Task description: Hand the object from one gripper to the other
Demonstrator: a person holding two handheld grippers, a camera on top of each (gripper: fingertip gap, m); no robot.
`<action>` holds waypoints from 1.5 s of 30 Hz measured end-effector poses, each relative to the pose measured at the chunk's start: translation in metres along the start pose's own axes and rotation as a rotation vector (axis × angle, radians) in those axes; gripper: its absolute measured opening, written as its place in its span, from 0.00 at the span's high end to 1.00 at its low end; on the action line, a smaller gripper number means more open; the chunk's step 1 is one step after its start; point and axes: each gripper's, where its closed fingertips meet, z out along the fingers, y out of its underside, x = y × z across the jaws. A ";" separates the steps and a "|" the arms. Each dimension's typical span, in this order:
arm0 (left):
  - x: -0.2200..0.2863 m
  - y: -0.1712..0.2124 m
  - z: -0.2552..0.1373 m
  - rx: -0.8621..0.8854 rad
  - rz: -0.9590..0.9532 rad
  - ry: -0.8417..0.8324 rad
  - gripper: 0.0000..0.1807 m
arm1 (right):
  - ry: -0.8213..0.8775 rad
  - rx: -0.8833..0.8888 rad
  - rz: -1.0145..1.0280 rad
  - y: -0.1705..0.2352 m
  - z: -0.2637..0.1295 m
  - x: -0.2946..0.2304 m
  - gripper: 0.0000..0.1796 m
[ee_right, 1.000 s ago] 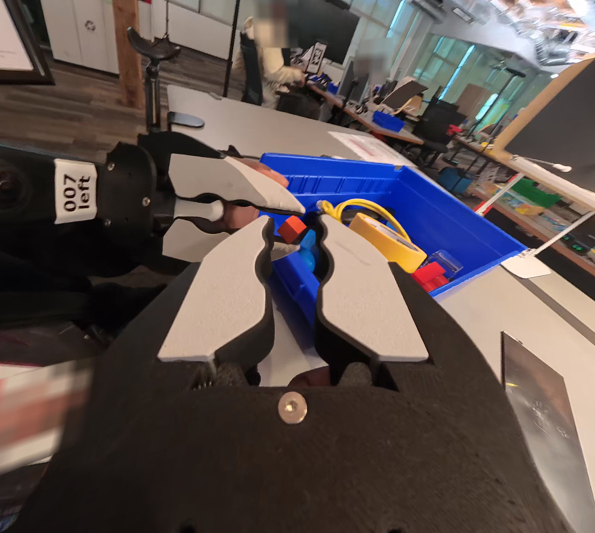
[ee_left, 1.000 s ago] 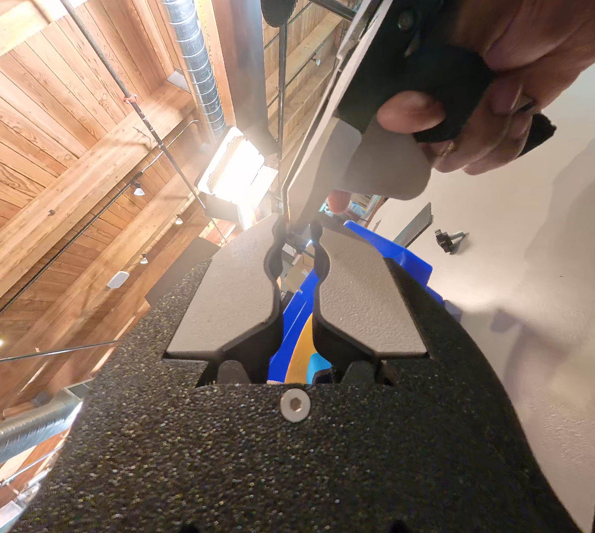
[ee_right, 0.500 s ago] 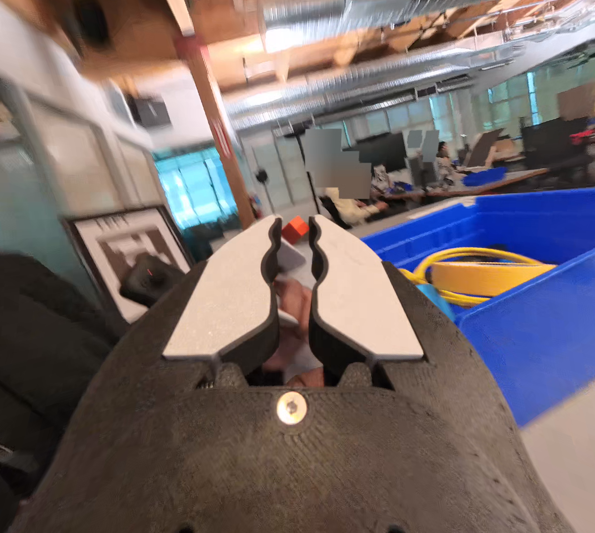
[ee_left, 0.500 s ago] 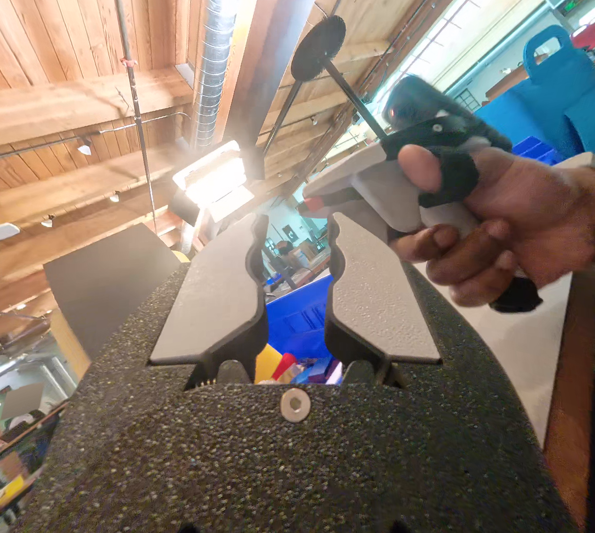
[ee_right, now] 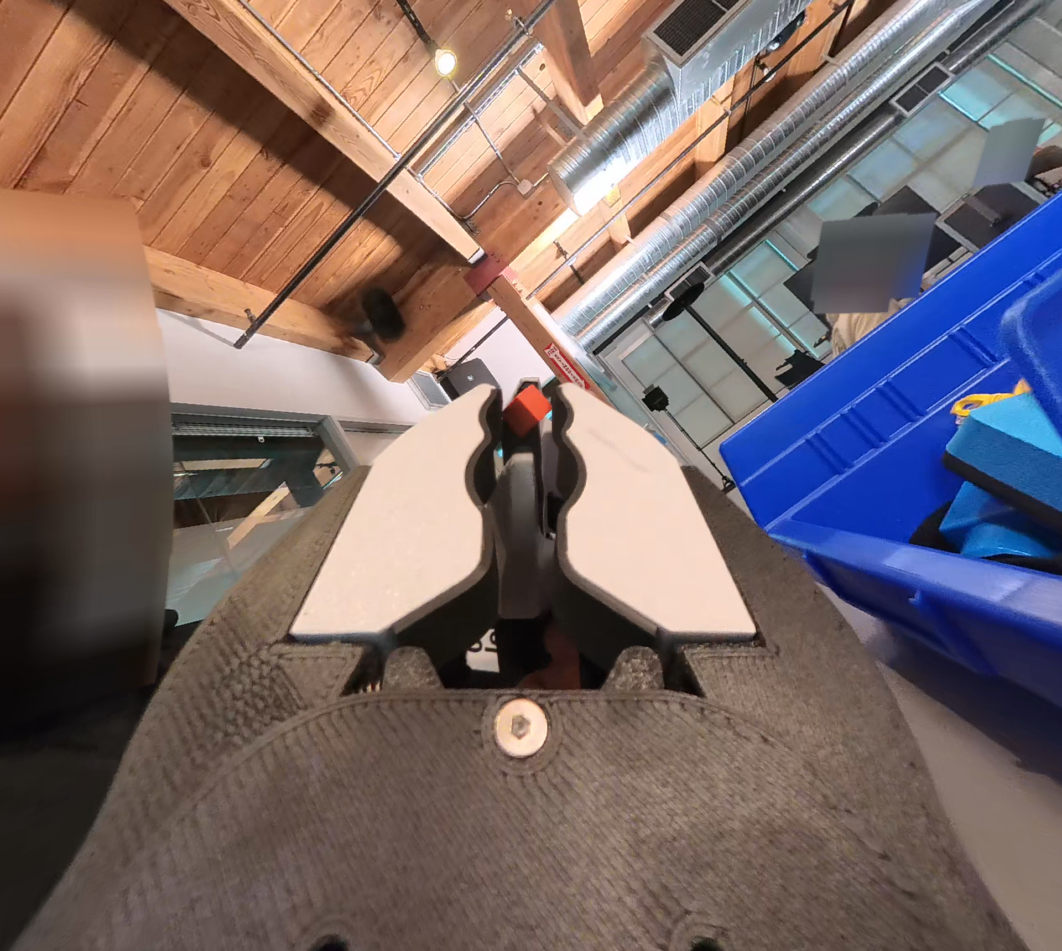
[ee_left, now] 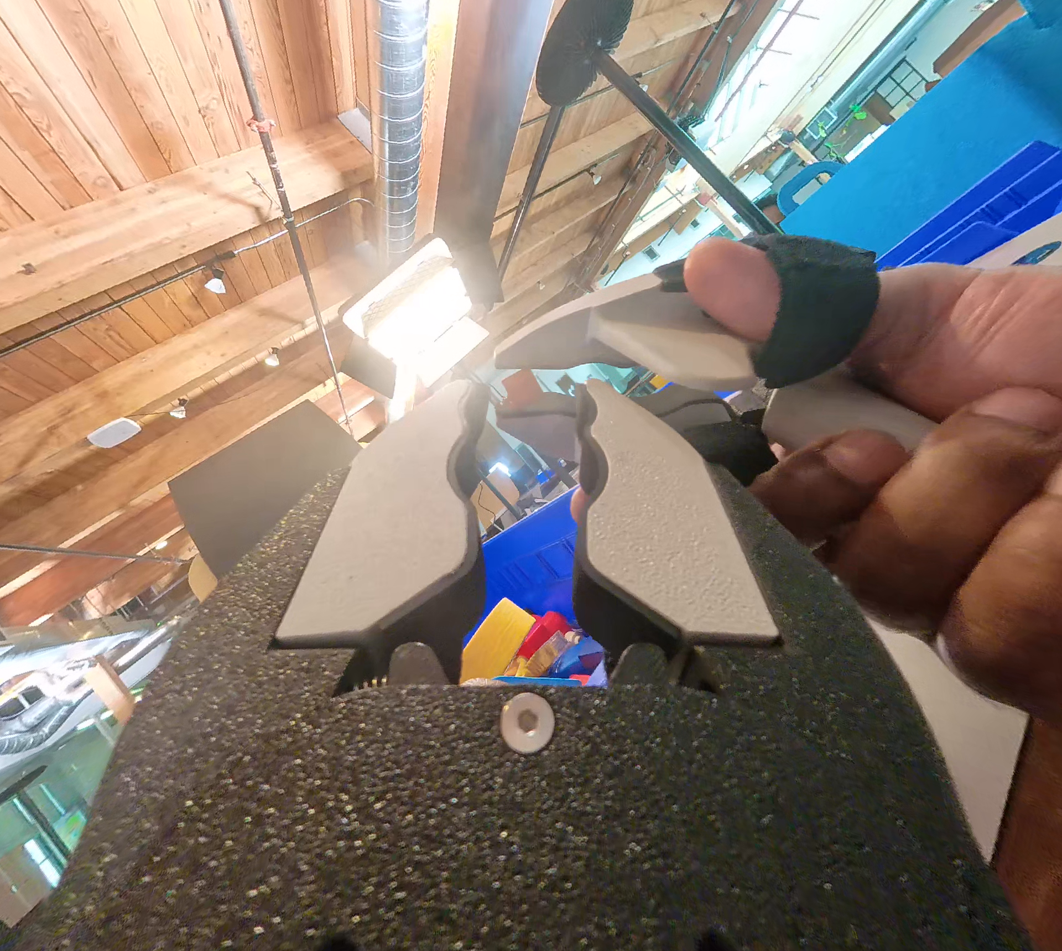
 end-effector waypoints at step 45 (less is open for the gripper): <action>0.025 0.009 -0.014 -0.152 -1.387 0.774 0.93 | 0.288 -0.490 -1.559 0.014 -0.026 0.016 0.95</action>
